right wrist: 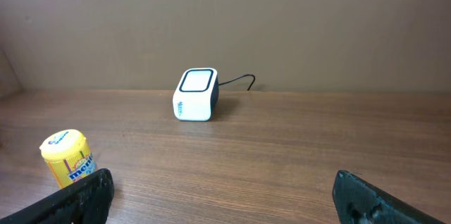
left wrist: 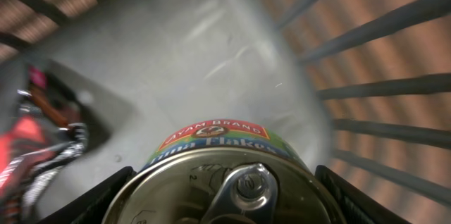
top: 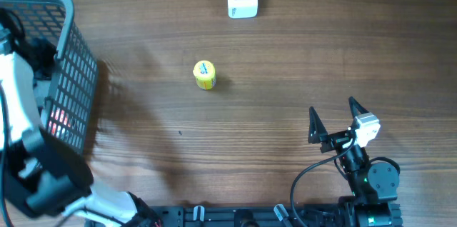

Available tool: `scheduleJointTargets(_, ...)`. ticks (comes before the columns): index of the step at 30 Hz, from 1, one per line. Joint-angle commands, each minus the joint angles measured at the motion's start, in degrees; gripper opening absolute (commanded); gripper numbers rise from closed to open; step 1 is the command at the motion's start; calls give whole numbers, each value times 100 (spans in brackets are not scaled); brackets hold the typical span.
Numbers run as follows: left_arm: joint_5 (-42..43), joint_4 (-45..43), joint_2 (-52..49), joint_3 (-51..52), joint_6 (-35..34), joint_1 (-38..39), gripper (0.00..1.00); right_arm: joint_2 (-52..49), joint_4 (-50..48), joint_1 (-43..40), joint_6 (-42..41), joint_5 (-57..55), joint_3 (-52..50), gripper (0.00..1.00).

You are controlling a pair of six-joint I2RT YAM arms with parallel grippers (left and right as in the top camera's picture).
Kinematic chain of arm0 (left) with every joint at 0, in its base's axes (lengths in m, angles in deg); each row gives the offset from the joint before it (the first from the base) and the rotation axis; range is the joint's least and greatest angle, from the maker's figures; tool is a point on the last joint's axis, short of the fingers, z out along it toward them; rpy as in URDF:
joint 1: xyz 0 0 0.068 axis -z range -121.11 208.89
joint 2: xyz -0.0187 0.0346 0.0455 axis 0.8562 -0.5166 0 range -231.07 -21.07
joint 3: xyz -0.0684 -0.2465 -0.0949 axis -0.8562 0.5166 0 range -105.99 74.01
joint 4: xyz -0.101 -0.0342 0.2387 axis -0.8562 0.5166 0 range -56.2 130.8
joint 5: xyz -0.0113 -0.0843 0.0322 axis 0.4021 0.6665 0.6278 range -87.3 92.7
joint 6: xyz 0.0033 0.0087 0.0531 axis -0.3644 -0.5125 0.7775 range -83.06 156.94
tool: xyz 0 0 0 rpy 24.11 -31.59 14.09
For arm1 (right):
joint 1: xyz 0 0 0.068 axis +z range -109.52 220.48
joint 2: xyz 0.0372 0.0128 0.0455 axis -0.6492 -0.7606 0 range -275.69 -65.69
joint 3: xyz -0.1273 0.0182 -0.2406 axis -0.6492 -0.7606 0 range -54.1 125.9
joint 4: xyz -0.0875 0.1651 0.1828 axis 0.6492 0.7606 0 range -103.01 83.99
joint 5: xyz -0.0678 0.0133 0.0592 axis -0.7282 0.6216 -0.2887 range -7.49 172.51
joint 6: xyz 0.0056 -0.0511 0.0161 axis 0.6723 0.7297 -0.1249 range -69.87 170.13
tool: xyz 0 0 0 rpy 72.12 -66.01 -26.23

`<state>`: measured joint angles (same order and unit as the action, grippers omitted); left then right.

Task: Scan the item barcode
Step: 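Reach the left gripper into the basket and grasp the tuna can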

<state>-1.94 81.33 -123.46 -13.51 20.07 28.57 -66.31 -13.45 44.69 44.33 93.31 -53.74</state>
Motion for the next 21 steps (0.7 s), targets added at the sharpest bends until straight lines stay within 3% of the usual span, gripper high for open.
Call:
scheduleJointTargets(1,87,-28,872,-186,-162,11,73,35,-31,33,-57,-52,-7,100)
scheduleJointTargets(15,2273,-22,3143,-186,-157,33,72,35,-31,33,-57,-52,-7,100)
scheduleJointTargets(21,2500,-13,3377,-186,-131,846,72,37,-31,33,-57,-52,-7,100)
